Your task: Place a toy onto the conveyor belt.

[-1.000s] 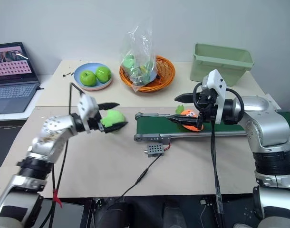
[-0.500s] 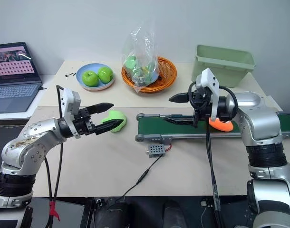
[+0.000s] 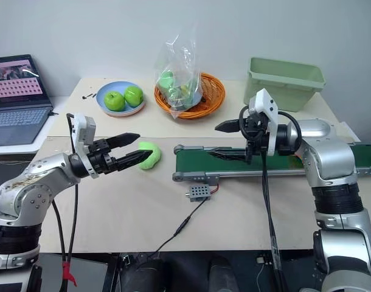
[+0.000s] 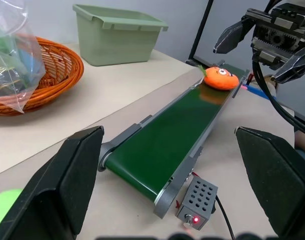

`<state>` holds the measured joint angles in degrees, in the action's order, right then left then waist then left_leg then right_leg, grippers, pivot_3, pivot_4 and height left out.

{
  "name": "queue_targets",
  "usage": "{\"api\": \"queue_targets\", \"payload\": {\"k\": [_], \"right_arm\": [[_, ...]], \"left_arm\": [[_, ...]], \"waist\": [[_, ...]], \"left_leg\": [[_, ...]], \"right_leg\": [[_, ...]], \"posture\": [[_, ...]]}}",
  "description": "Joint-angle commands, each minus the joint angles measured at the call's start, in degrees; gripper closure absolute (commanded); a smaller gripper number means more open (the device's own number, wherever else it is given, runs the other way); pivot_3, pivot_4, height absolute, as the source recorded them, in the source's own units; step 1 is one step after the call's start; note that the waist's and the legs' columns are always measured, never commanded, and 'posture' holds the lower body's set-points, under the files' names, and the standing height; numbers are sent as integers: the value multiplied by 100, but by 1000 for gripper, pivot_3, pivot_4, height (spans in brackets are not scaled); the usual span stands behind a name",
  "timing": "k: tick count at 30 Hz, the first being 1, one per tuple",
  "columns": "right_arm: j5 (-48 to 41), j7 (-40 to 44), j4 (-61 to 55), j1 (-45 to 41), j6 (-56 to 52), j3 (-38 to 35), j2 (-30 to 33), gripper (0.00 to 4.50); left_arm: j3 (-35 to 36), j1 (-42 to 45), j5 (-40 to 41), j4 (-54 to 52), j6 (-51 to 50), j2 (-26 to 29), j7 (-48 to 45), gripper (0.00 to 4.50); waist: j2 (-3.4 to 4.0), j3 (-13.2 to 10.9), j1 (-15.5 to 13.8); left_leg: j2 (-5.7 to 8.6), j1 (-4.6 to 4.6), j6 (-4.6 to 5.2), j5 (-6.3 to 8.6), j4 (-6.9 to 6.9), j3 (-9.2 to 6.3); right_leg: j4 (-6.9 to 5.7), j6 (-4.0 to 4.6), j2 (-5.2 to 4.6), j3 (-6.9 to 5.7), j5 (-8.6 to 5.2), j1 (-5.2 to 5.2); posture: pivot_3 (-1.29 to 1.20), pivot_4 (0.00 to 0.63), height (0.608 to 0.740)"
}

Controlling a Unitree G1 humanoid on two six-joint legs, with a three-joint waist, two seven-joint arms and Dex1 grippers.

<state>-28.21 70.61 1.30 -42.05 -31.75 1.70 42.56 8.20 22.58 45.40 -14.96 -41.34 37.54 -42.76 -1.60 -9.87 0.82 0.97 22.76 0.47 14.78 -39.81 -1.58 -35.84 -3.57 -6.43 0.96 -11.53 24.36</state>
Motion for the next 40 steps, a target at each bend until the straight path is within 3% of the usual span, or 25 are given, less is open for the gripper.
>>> {"api": "queue_targets", "payload": {"k": [1, 40], "right_arm": [[-37, -29, -118, -79, 128, -168, 8, 0], [-52, -78, -153, 2, 146, -187, -8, 0]], "left_arm": [[156, 170, 80, -187, 3, -23, 54, 12], [168, 256, 112, -176, -231, -54, -3, 12]], "waist": [[0, 0, 0], [0, 0, 2]], "left_leg": [[0, 0, 0, 0, 0, 0], [0, 0, 0, 0, 2, 0]], "right_leg": [[0, 0, 0, 0, 0, 0], [6, 0, 0, 0, 0, 0]], "posture": [[0, 150, 740], [0, 150, 740]]}}
